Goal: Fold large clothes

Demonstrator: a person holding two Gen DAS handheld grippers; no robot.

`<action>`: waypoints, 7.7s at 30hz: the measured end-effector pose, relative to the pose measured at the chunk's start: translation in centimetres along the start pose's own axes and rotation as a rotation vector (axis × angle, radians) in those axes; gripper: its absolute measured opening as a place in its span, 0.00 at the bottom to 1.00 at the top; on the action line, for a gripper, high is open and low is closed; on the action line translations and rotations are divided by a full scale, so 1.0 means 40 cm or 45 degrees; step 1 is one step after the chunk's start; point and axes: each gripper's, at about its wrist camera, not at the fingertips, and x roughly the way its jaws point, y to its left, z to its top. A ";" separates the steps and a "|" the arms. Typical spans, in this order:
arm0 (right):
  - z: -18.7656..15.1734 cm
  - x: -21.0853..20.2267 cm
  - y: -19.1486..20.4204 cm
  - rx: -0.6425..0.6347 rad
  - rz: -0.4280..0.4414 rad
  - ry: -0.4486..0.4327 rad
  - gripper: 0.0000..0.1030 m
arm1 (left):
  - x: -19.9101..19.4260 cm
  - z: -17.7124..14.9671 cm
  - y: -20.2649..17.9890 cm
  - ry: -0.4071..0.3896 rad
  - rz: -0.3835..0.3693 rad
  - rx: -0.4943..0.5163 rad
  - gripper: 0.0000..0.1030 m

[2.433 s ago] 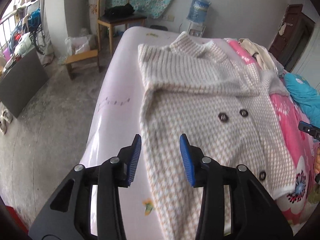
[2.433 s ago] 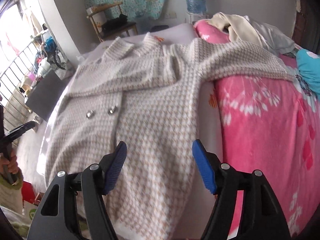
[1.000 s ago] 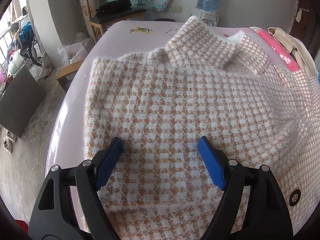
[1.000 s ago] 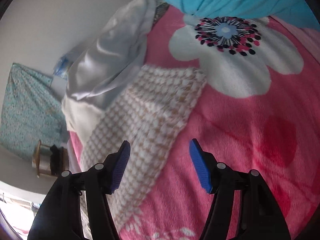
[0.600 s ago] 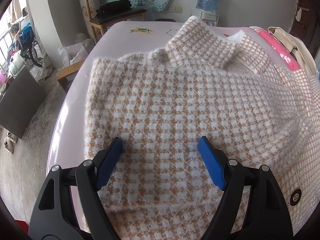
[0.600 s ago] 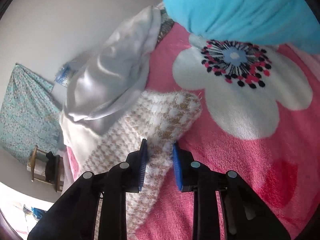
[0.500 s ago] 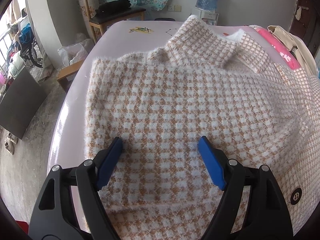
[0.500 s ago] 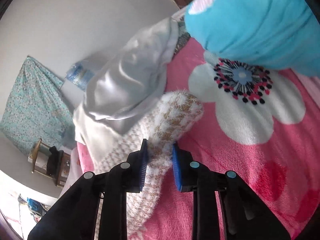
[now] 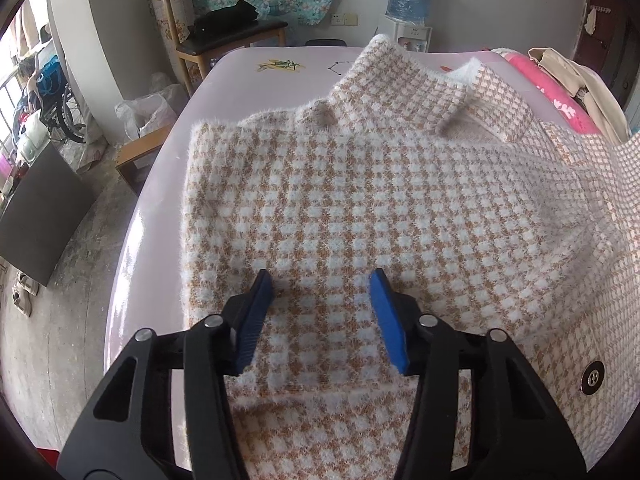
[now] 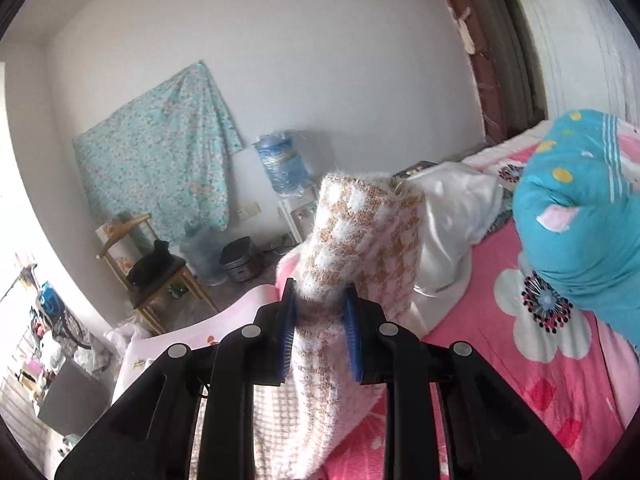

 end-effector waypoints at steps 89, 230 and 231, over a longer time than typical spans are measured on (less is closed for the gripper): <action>-0.619 0.467 0.343 -0.507 0.192 0.833 0.36 | 0.018 0.068 0.029 -0.029 -0.155 -0.045 0.08; -0.922 -0.381 0.136 -0.518 0.128 0.755 0.94 | -0.425 -0.732 -0.003 0.215 -0.233 -0.090 0.12; -0.916 -0.387 0.121 -0.490 0.130 0.771 0.94 | -0.425 -0.732 -0.004 0.215 -0.228 -0.086 0.12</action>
